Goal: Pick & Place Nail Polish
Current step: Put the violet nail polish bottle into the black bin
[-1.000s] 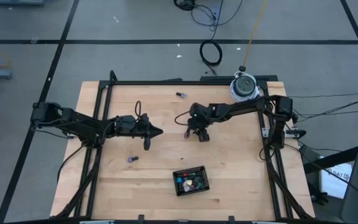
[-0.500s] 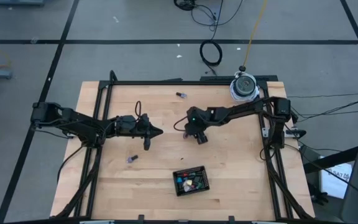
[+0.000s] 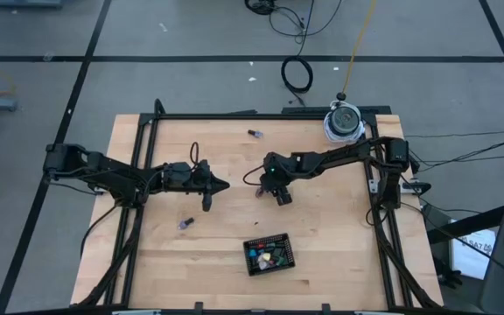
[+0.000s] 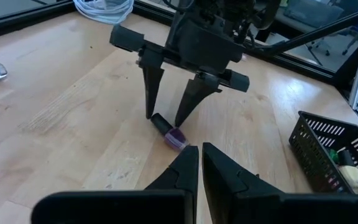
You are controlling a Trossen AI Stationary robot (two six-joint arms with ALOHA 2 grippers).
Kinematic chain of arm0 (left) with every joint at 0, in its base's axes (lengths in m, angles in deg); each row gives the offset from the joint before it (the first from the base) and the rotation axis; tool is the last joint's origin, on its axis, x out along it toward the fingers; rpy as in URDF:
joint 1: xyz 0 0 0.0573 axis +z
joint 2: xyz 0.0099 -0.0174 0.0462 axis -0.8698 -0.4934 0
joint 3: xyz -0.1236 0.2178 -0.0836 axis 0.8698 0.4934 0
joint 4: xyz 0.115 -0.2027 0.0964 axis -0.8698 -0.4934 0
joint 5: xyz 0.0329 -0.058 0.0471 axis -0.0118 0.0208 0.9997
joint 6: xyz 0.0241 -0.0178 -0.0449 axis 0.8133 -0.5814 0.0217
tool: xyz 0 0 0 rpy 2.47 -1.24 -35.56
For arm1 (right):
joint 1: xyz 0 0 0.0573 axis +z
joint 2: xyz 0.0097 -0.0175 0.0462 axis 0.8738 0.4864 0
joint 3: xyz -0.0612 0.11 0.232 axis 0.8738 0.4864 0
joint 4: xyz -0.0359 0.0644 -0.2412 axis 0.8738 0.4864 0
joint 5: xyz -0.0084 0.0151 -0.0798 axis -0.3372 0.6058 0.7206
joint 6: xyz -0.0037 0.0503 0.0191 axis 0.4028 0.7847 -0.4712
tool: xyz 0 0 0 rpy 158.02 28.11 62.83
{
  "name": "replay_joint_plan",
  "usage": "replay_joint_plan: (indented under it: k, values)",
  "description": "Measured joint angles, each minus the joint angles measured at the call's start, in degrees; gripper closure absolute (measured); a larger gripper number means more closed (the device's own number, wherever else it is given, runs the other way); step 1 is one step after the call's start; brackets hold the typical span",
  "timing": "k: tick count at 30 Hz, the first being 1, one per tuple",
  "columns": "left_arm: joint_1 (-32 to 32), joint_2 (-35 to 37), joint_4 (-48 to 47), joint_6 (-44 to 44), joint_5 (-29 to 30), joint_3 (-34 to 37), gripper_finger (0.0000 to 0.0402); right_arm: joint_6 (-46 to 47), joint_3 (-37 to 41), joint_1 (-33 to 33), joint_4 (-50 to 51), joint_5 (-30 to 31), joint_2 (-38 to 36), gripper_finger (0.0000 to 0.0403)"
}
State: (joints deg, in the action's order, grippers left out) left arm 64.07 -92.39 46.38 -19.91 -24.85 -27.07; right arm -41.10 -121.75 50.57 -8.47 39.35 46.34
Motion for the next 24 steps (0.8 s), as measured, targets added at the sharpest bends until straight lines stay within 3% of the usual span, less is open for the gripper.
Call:
replay_joint_plan:
  k: [9, 21, 24]
  values:
    - [0.0, 0.0, 0.0, 0.0, -0.1, 0.0, 0.0382, 3.4, 0.0, 2.0, 4.5, -1.4, 0.0, 0.0229]
    - [0.0, 0.0, -0.1, -0.2, -0.1, 0.0, 0.0382, 10.4, 0.2, 3.0, -3.3, -1.5, 0.4, 0.0232]
    - [0.0, 0.0, -0.1, -0.2, -0.1, 0.0, 0.0382, 11.9, 0.0, 2.9, -4.9, -4.7, 2.3, 0.0232]
